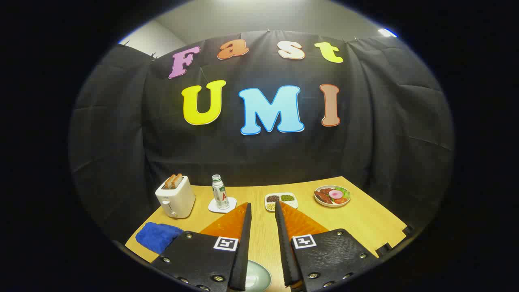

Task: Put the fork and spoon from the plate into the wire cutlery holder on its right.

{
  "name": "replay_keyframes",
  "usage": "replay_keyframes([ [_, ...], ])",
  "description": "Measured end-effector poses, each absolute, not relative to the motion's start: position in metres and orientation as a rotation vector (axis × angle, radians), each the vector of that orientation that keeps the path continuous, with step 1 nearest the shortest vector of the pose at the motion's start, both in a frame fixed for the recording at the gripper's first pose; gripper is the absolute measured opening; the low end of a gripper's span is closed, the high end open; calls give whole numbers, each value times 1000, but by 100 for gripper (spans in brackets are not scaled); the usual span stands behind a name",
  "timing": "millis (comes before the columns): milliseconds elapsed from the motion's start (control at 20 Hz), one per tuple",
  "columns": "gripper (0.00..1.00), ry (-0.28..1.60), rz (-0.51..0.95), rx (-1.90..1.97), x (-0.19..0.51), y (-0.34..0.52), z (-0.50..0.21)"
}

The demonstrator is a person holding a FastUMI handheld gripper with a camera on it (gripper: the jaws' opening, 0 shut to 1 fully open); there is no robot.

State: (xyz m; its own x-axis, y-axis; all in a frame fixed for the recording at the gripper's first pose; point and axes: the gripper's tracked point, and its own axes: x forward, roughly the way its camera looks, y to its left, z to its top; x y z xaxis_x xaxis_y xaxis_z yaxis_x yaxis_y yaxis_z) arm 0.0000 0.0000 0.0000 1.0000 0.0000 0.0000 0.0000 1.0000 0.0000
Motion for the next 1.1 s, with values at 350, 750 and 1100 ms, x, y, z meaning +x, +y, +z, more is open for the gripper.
replay_keyframes([
  [350,35,10,-5,0,1,0,-1],
  [750,35,30,-2,-5,2,2,-6],
  [1100,35,224,68,-17,17,18,-62],
])
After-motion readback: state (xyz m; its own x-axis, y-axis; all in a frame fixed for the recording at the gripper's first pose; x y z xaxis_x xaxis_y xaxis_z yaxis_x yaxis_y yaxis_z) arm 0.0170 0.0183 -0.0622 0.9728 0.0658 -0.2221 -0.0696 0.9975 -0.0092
